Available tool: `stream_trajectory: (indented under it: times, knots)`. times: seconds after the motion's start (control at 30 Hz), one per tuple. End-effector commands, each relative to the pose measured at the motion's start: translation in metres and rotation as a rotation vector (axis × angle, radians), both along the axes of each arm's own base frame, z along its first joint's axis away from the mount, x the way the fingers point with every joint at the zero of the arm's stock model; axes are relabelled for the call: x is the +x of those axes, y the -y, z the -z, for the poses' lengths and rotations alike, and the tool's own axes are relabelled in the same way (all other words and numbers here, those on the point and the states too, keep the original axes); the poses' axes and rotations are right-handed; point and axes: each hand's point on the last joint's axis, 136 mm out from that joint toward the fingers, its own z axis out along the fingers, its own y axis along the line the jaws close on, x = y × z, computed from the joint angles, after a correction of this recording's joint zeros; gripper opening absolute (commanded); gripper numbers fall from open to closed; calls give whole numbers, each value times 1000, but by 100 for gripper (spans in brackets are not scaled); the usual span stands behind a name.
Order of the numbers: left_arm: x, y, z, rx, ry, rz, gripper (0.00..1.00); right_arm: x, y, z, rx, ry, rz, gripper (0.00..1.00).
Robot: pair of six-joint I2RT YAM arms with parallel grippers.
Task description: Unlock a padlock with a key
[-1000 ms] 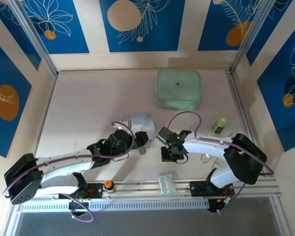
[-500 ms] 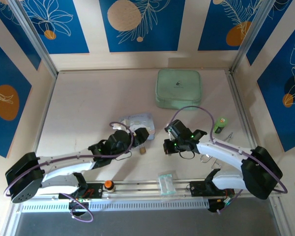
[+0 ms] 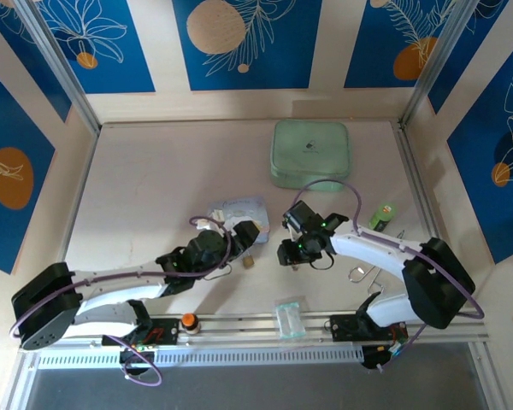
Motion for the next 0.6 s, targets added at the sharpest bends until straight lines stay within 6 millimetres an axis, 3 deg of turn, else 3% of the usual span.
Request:
stream_trajectory:
  times: [0.0, 0.57]
  knots:
    - [-4, 13, -8, -6, 41, 33, 74, 5, 8, 5, -52, 9, -17, 40]
    - [-8, 24, -8, 30, 63, 40, 74, -18, 9, 32, -141, -48, -41, 34]
